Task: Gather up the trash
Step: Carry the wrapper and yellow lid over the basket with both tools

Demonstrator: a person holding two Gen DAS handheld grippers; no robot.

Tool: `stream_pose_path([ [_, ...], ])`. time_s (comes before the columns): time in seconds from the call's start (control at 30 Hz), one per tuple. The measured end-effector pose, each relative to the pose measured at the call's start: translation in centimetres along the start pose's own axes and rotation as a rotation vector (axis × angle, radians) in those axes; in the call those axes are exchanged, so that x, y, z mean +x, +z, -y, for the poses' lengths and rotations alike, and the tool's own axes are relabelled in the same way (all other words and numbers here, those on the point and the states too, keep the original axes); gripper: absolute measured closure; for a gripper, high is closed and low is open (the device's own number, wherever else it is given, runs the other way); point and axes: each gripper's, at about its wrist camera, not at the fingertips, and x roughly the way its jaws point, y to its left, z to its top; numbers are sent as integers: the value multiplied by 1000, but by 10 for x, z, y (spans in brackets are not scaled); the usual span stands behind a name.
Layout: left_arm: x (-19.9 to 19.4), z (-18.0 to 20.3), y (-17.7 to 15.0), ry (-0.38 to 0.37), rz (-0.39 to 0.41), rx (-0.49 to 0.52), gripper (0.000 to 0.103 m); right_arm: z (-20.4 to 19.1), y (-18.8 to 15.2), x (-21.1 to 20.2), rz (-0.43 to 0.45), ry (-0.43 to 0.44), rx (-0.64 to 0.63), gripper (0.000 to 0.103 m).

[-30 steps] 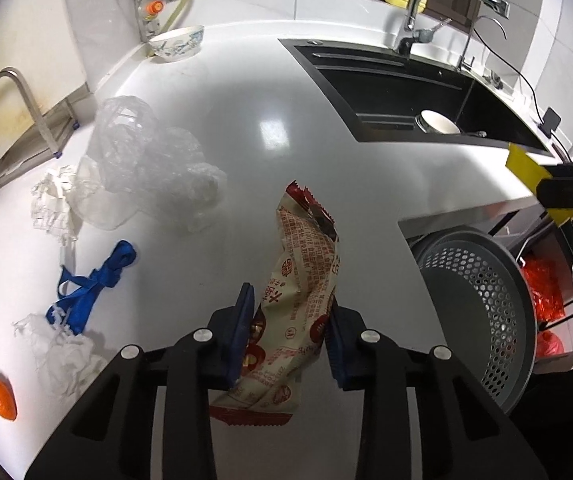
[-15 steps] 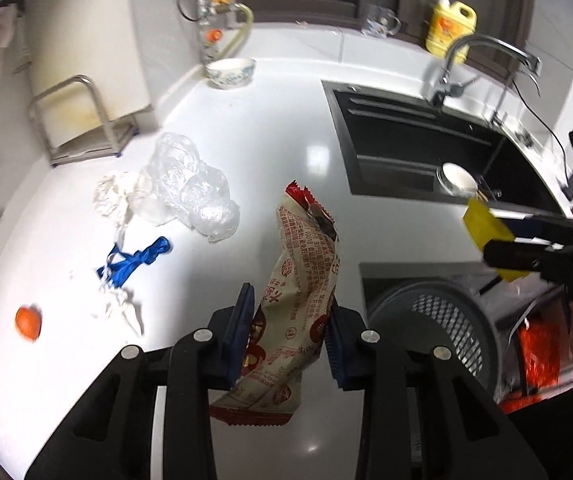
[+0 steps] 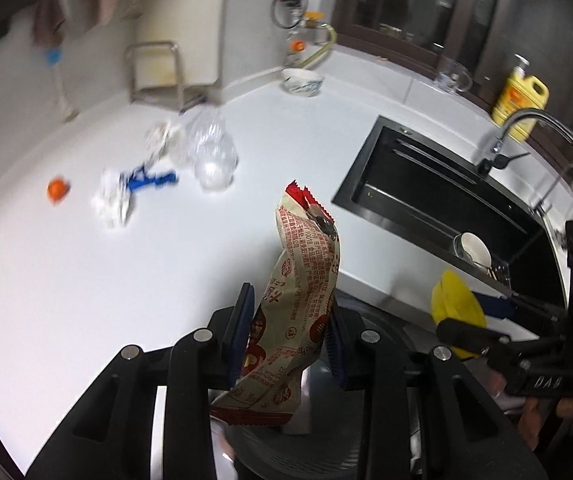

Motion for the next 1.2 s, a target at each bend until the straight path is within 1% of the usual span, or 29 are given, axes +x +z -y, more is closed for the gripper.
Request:
stream_pose_path([
  [0.17,-2,22,-35,60,-34,-57,70,4,-21,7,-65,51,-60,31],
  [0.27,2,26,-55,90,-75,-94,70,7,-33,15,-111,77,-75,31],
  [0.43,15,24,-80,102,-144,-154,70,9,-47,30,-162,93,-73,31],
  [0.6,30,17,-93,110,-184,-189,69,10,-53,47,-185,91,-61,31],
  [0.8,34,10,-97,126,-189,-233,68,12,-53,55,-191,92,-61,31],
  [0.83,32,10,-96,129,-185,-233,66,12,-52,55,-192,90,-60,31],
  [0.9,29,10,-95,137,-176,-234,58,14,-50,55,-198,92,-57,30],
  [0.93,27,9,-94,142,-168,-237,50,14,-50,56,-200,92,-55,29],
  [0.97,26,9,-94,142,-161,-239,45,14,-49,55,-201,92,-54,29],
  [1.03,22,9,-93,144,-150,-239,43,15,-49,54,-201,89,-55,29],
  [1.2,19,9,-92,150,-152,-243,41,16,-49,52,-195,82,-51,29],
])
